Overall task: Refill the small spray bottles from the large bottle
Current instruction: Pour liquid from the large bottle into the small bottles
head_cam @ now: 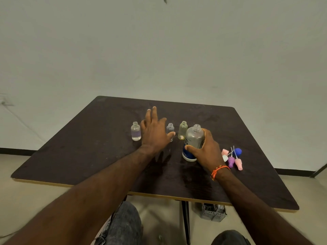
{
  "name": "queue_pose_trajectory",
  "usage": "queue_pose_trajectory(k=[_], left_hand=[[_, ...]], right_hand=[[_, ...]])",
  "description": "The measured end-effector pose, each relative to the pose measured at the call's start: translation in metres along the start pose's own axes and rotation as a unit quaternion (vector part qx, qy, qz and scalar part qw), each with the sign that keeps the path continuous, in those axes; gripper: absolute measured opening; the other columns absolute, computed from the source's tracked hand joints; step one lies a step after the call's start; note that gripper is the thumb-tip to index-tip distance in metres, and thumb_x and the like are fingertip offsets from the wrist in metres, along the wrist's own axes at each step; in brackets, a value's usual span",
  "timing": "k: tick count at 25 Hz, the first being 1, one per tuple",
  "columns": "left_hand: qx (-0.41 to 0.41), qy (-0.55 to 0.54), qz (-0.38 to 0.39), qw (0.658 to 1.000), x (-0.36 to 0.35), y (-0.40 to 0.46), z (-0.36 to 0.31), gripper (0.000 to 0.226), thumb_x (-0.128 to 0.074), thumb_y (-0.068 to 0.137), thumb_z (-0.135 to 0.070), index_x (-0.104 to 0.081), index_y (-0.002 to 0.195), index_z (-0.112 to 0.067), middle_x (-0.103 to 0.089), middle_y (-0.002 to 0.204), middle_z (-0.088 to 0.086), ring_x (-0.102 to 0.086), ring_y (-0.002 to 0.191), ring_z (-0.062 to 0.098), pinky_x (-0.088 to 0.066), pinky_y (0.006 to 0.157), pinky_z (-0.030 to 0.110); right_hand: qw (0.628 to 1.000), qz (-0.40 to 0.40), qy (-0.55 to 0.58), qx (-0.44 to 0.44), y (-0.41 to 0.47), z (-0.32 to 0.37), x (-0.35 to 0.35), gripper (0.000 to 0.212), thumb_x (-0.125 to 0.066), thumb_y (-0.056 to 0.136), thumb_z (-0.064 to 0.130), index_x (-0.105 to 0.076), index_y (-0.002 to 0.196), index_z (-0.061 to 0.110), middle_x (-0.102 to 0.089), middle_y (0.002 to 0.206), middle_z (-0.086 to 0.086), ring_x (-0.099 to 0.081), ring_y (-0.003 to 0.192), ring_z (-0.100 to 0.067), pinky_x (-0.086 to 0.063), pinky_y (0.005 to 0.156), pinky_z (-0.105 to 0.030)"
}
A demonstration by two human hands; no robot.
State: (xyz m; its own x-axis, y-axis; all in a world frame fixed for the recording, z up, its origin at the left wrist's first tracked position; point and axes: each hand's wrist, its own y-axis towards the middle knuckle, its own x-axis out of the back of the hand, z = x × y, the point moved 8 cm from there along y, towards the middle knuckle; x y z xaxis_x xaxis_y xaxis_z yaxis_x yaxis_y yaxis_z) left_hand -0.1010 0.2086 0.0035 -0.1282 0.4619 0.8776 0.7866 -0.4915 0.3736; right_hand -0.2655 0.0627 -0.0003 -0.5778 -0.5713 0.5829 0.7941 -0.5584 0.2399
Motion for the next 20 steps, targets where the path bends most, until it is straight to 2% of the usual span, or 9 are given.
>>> queue_pose_trajectory(k=[2,4,9,11,12,14,16,18,20], left_hand=[[0.008,0.029,0.036,0.999,-0.008,0.008,-0.001,0.057,-0.064,0.091,-0.068,-0.065,0.131,-0.028,0.003,0.176,0.012,0.009,0.161,0.037,-0.014,0.123,0.058],[0.006,0.041,0.065,0.997,-0.014,0.013,-0.005,0.05,-0.064,0.092,-0.067,-0.072,0.121,-0.027,0.001,0.176,0.013,0.011,0.161,0.037,-0.013,0.123,0.058],[-0.022,0.021,0.062,0.998,-0.012,0.015,-0.014,0.04,-0.071,0.089,-0.06,-0.077,0.112,-0.027,-0.015,0.175,0.009,0.003,0.161,0.034,-0.016,0.119,0.056],[-0.026,0.0,0.059,0.998,-0.008,0.009,-0.014,0.041,-0.074,0.086,-0.061,-0.077,0.11,-0.028,-0.028,0.17,0.008,-0.006,0.159,0.031,-0.02,0.115,0.053],[-0.026,-0.015,0.054,0.998,-0.004,0.005,-0.013,0.041,-0.075,0.084,-0.061,-0.076,0.108,-0.028,-0.039,0.163,0.005,-0.014,0.156,0.029,-0.022,0.112,0.051],[-0.024,-0.057,0.04,0.997,0.005,-0.009,-0.009,0.038,-0.077,0.082,-0.059,-0.072,0.102,-0.028,-0.061,0.127,-0.004,-0.036,0.14,0.021,-0.026,0.098,0.042],[-0.027,-0.104,0.039,0.993,0.013,-0.026,-0.003,0.034,-0.079,0.082,-0.054,-0.068,0.098,-0.027,-0.061,0.1,-0.011,-0.051,0.119,0.015,-0.026,0.09,0.037],[-0.037,-0.132,0.046,0.99,0.017,-0.042,0.005,0.031,-0.081,0.081,-0.049,-0.068,0.097,-0.026,-0.067,0.092,-0.009,-0.062,0.101,0.015,-0.033,0.088,0.036],[-0.04,-0.139,0.053,0.988,0.02,-0.053,0.016,0.033,-0.083,0.082,-0.049,-0.071,0.1,-0.024,-0.071,0.093,-0.006,-0.063,0.096,0.014,-0.036,0.089,0.037]], right_hand=[[1.0,0.001,0.003,-0.002,0.0,0.0,0.0,0.078,-0.087,0.075,0.028,-0.041,0.138,0.024,-0.057,0.136,0.0,-0.057,0.118,-0.019,-0.05,0.098,-0.034],[1.0,0.0,0.004,-0.002,0.0,0.0,0.0,0.078,-0.087,0.075,0.028,-0.041,0.138,0.023,-0.057,0.137,0.0,-0.056,0.117,-0.017,-0.05,0.099,-0.034],[1.0,0.002,0.0,-0.004,0.002,-0.002,-0.002,0.079,-0.086,0.076,0.027,-0.04,0.14,0.022,-0.056,0.139,-0.002,-0.056,0.12,-0.02,-0.049,0.1,-0.034],[1.0,-0.001,-0.002,-0.002,0.002,-0.002,-0.002,0.079,-0.086,0.076,0.028,-0.04,0.14,0.022,-0.056,0.138,-0.002,-0.057,0.119,-0.021,-0.05,0.1,-0.034],[1.0,-0.002,-0.002,-0.002,0.001,-0.003,-0.002,0.079,-0.086,0.075,0.028,-0.04,0.14,0.023,-0.056,0.137,-0.001,-0.057,0.119,-0.021,-0.051,0.1,-0.036],[1.0,-0.005,0.002,-0.004,-0.001,-0.003,-0.002,0.08,-0.086,0.075,0.029,-0.04,0.14,0.024,-0.056,0.137,-0.001,-0.057,0.119,-0.021,-0.052,0.1,-0.04],[1.0,-0.01,0.011,-0.005,-0.003,-0.002,-0.002,0.081,-0.086,0.075,0.028,-0.039,0.141,0.025,-0.056,0.136,0.0,-0.056,0.118,-0.02,-0.052,0.101,-0.041],[0.999,-0.018,0.026,-0.007,-0.005,-0.001,-0.003,0.081,-0.086,0.075,0.027,-0.039,0.141,0.025,-0.056,0.134,0.001,-0.056,0.117,-0.019,-0.051,0.101,-0.041],[0.998,-0.026,0.056,-0.018,-0.006,-0.002,-0.005,0.08,-0.086,0.075,0.027,-0.04,0.141,0.025,-0.055,0.136,0.001,-0.055,0.12,-0.018,-0.05,0.103,-0.042]])
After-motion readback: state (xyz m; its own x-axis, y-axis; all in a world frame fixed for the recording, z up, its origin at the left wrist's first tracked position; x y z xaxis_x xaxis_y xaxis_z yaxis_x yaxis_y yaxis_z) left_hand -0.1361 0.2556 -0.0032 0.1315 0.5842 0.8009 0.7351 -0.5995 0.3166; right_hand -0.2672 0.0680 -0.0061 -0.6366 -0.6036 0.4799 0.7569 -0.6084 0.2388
